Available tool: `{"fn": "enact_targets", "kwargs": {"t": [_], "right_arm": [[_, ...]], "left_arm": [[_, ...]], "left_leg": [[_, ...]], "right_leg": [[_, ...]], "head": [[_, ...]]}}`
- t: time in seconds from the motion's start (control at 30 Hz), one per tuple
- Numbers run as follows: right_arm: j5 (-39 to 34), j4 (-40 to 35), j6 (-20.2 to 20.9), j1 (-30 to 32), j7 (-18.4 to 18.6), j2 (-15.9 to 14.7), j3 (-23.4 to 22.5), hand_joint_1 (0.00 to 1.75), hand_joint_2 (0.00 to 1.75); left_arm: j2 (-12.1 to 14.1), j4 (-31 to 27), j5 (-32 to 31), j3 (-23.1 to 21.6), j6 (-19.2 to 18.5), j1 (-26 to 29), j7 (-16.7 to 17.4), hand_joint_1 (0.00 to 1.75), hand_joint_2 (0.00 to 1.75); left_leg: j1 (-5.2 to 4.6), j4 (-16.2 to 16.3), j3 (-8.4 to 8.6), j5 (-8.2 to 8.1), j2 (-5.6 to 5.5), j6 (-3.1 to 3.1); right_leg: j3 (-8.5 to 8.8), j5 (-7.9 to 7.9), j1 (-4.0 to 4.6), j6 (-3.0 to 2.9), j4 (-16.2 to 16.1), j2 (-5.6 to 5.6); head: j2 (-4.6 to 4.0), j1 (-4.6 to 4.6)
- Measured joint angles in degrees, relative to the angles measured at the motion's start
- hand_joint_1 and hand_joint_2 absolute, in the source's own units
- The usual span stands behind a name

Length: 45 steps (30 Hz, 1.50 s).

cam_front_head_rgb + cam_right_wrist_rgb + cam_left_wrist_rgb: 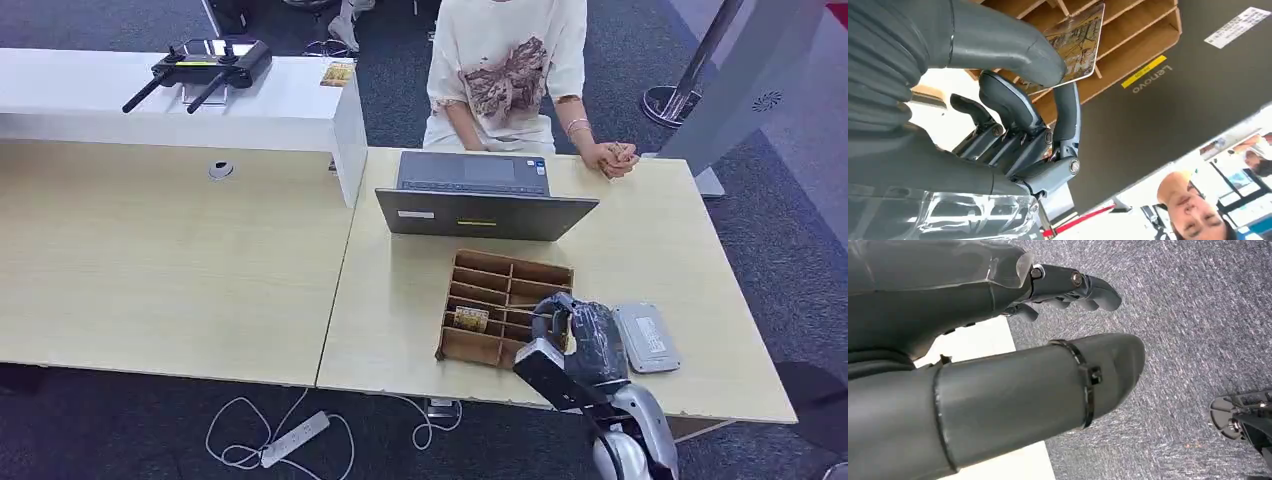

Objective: Pass the card to the sensor for recognition and then transmit it.

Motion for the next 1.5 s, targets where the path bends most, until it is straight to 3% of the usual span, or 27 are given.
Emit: {"fn": "enact_targets", "kwargs": {"t": [0.63,1.5], "right_arm": [[3.9,-3.6,-3.9,-2.0,-0.9,0.0,0.2,1.75,1.75],[6.3,1.2,-6.1,-18.3,-0.3,-0.3,4.9,1.75,1.75]], "left_arm": [[0.0,0.0,-0.3,0.0,0.0,0.0,-0.5,0.00,0.00],[0.0,0.0,1.4,0.0,0.1,0.0,-0.5,0.00,0.00]], "left_leg": [[0.00,0.0,-0.01,0.00,0.00,0.00],[0.00,0.0,0.00,0.04,0.00,-0.02]], "right_leg": [[0.01,0.00,0.00,0.00,0.0,0.00],[0.01,0.04,0.00,-0.03,0.0,0.00]], "head": [[0.00,0.00],[0.00,0.00]]}}
